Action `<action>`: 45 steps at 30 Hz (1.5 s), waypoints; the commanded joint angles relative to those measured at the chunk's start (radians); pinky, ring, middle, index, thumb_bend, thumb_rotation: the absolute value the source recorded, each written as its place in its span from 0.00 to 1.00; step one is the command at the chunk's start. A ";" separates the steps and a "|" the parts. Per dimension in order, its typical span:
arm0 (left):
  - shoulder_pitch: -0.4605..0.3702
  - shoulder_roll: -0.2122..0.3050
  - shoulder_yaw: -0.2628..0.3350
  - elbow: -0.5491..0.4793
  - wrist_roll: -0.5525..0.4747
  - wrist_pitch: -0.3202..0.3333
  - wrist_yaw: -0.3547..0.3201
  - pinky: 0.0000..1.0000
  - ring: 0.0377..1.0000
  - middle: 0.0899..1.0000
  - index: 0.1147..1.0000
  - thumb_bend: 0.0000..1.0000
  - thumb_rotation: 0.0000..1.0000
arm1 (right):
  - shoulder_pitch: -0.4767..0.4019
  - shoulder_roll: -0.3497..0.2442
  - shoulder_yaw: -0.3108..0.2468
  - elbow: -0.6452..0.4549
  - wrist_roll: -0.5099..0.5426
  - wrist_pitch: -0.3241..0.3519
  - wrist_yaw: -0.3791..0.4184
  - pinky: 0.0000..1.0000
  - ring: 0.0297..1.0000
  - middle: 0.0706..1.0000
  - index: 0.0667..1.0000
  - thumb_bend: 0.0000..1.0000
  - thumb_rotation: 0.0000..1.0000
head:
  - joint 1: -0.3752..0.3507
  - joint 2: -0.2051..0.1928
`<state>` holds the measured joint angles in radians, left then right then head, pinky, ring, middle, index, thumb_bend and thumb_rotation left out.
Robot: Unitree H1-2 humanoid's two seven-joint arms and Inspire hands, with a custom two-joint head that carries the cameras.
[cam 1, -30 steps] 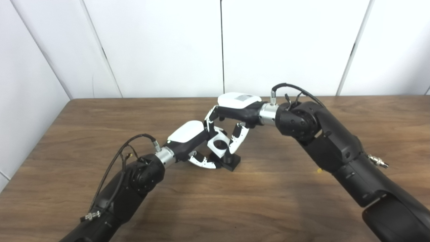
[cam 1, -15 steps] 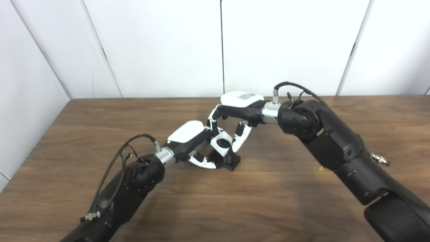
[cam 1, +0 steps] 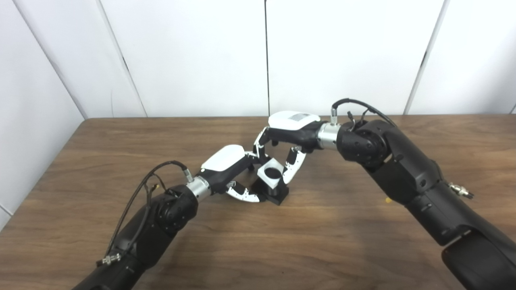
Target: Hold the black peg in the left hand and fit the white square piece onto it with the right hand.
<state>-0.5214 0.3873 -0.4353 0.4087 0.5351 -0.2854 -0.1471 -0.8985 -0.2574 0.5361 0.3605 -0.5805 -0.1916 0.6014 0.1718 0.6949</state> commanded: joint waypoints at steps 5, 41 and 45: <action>0.050 0.003 -0.030 0.057 0.058 0.106 -0.064 0.68 0.79 0.81 0.55 0.80 0.11 | -0.056 -0.002 -0.010 -0.010 0.005 -0.019 -0.002 0.71 0.82 0.76 0.44 0.52 0.14 | 0.002 0.004; 0.061 0.006 -0.037 0.038 0.059 0.117 -0.059 0.68 0.80 0.82 0.55 0.80 0.11 | -0.048 0.010 -0.005 0.116 -0.017 -0.031 -0.054 0.70 0.81 0.76 0.44 0.52 0.14 | 0.011 0.006; 0.064 0.006 -0.036 0.030 0.062 0.122 -0.060 0.68 0.80 0.82 0.54 0.80 0.12 | -0.046 0.010 -0.006 0.130 -0.019 -0.035 -0.058 0.70 0.81 0.76 0.44 0.52 0.14 | 0.013 0.007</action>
<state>-0.5106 0.3829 -0.4365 0.3865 0.5426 -0.2568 -0.1334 -0.9014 -0.2507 0.5459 0.4969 -0.6032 -0.2120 0.5717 0.1841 0.7010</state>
